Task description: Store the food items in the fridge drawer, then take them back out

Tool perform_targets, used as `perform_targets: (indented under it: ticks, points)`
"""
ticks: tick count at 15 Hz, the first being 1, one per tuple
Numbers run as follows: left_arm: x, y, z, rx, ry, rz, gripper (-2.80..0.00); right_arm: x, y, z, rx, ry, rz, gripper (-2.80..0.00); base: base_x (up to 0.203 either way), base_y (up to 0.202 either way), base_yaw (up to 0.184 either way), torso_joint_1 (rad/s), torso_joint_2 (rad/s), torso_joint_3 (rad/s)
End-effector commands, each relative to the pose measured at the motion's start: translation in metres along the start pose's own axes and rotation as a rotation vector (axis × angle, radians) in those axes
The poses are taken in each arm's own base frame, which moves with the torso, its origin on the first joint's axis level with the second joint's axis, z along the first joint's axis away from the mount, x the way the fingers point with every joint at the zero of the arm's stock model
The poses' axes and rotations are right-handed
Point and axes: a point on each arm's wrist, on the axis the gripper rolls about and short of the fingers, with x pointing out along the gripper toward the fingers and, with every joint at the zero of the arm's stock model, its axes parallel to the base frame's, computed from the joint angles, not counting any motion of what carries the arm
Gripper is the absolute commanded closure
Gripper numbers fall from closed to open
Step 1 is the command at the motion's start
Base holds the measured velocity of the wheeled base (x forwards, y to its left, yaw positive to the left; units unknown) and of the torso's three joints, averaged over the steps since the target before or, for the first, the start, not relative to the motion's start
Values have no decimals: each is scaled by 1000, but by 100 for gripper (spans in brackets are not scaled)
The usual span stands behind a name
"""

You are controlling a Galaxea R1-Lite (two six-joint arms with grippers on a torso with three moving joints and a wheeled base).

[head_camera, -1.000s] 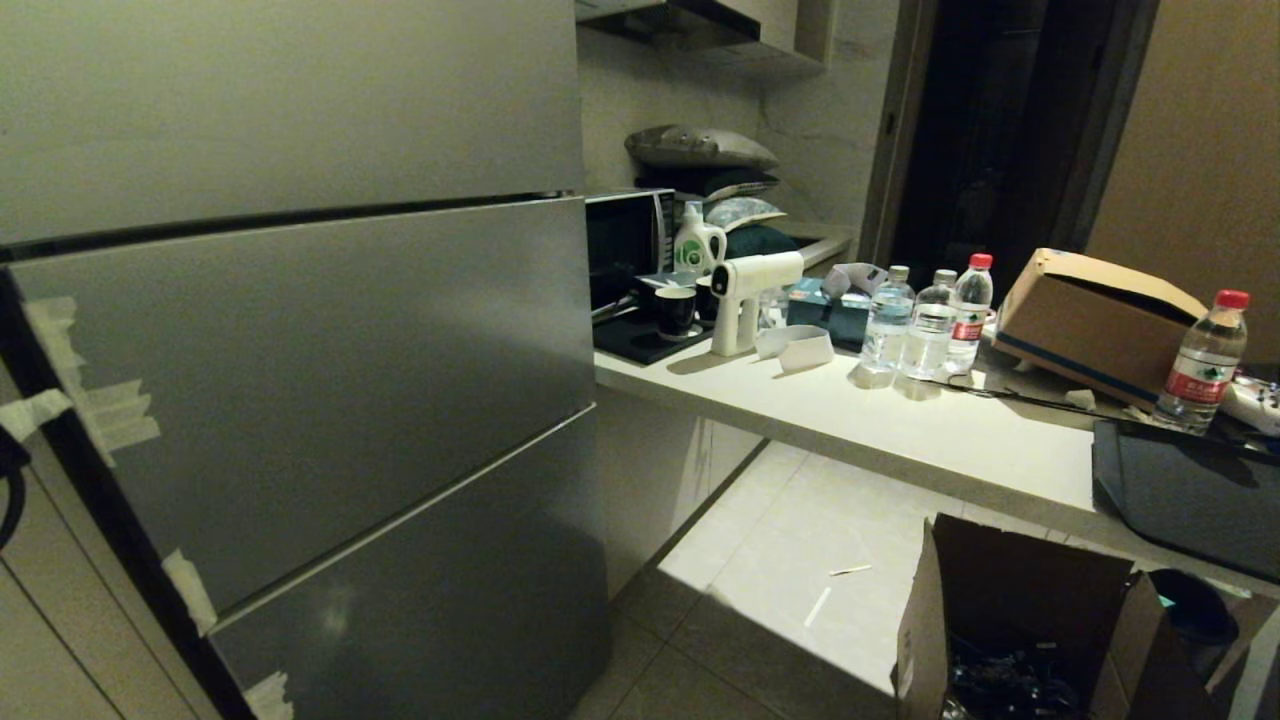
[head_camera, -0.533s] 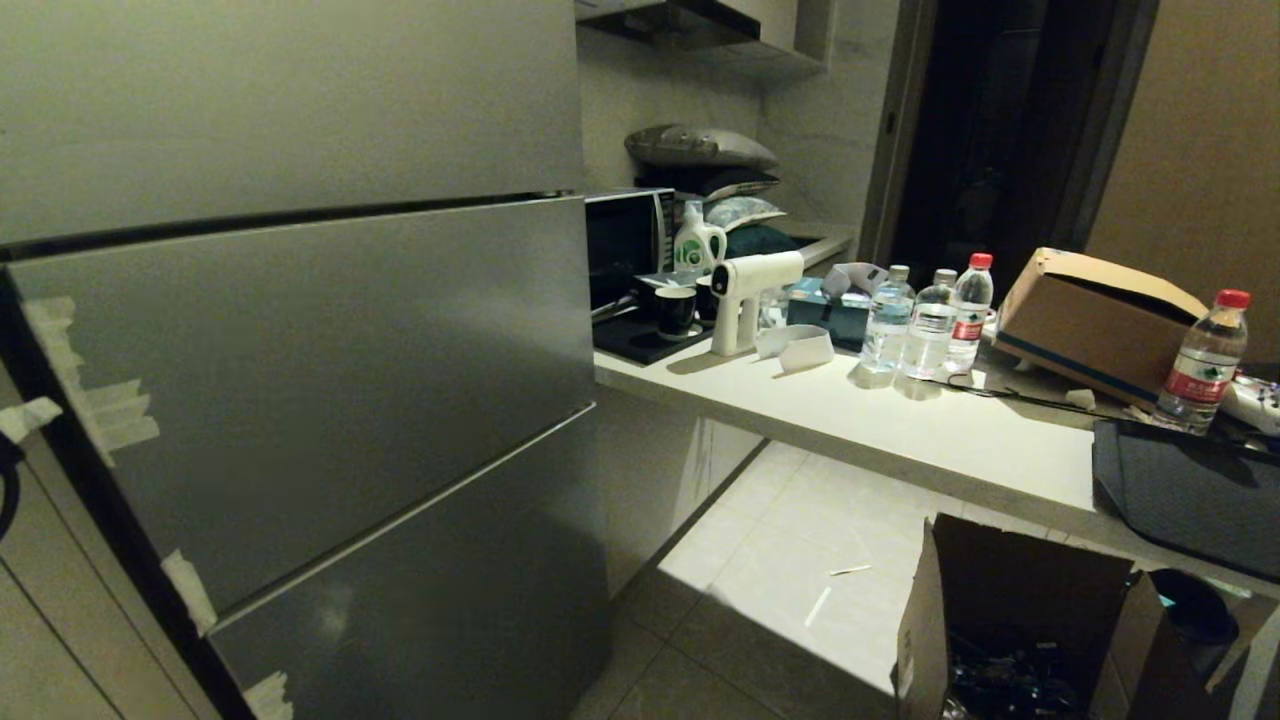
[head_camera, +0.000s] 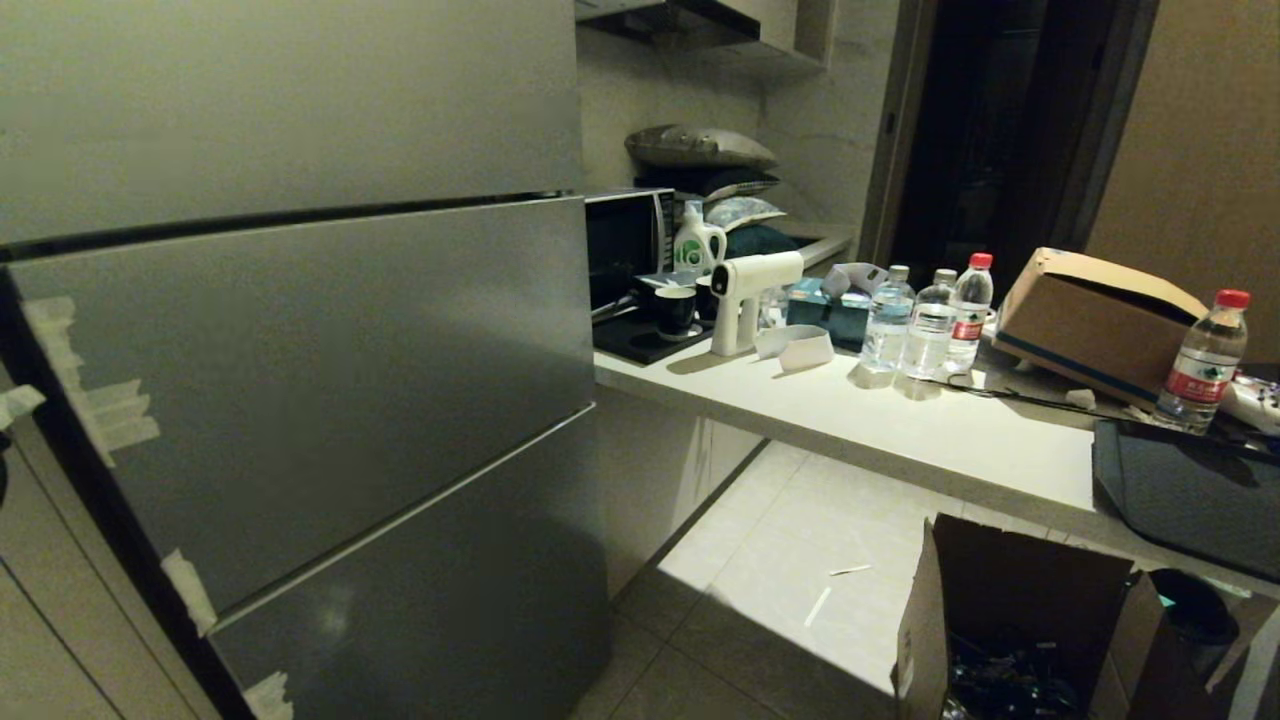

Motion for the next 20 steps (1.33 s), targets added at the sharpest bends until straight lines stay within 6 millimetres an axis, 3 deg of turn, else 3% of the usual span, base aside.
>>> perform_targets:
  ticks: [1, 9, 20]
  points:
    - [8, 4, 2, -5, -8, 30, 0, 0, 0, -1, 0, 5, 0, 0, 0, 0, 0, 0, 0, 0]
    - [31, -1, -9, -22, -14, -24, 0, 0, 0, -1, 1, 5, -6, 0, 0, 0, 0, 0, 0, 0]
    - [36, -17, -18, -28, 27, -92, 0, 0, 0, -1, 1, 5, -8, 0, 0, 0, 0, 0, 0, 0]
